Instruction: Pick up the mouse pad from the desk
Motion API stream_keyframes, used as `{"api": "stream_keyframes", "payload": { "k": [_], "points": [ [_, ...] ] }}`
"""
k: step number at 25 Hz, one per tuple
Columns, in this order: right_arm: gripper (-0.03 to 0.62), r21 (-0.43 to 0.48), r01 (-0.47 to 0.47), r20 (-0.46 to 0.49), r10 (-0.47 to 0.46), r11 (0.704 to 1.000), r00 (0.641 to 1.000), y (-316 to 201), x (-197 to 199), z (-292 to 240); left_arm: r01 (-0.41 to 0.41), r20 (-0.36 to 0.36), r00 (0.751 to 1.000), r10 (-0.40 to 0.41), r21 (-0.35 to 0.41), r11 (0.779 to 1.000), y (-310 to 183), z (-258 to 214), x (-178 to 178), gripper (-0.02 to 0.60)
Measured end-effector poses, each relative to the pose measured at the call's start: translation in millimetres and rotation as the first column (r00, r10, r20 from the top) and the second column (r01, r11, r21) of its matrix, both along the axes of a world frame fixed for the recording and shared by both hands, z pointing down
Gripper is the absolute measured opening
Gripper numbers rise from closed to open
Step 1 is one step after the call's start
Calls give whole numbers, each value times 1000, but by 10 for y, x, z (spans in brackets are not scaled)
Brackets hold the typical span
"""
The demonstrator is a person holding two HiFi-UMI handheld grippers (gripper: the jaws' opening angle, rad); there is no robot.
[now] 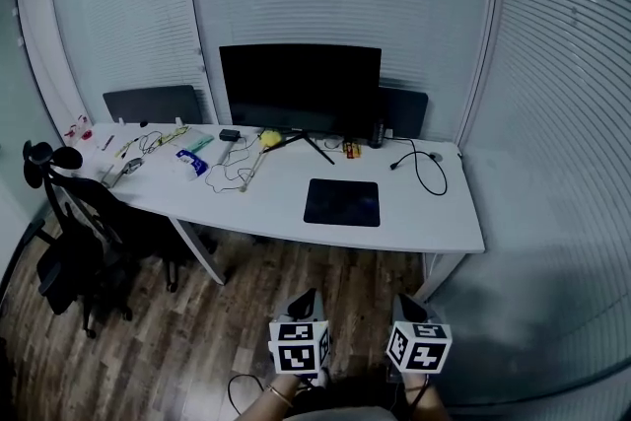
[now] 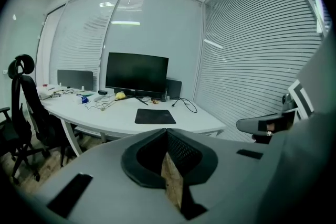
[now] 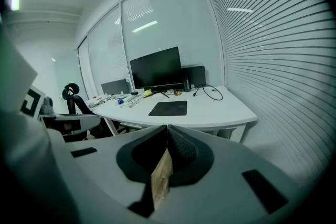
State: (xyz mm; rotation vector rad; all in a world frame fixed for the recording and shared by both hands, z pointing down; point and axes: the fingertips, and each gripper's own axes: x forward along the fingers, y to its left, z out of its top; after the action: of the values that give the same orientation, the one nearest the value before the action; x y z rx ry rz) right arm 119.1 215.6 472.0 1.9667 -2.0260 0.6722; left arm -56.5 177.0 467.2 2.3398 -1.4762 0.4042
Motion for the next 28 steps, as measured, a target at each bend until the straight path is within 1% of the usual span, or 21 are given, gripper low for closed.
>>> {"api": "stream_keyframes", "payload": {
  "k": [7, 20, 24, 28],
  "points": [
    [34, 7, -7, -21, 7, 1000, 1000, -433, 28, -103, -21, -6, 1000, 21, 13, 1000, -460, -82, 67, 17],
    [34, 12, -19, -61, 19, 1000, 998, -1264, -54, -202, -32, -35, 999, 33, 23, 999, -1316, -114, -31, 17],
    [34, 4, -27, -71, 27, 1000, 997, -1459, -91, -213, -35, -37, 999, 36, 11, 999, -1550, -97, -91, 17],
    [34, -13, -44, -89, 43, 999, 995, -1548, -63, -203, -49, -51, 997, 49, -2, 999, -1685, -56, -83, 17]
  ]
}}
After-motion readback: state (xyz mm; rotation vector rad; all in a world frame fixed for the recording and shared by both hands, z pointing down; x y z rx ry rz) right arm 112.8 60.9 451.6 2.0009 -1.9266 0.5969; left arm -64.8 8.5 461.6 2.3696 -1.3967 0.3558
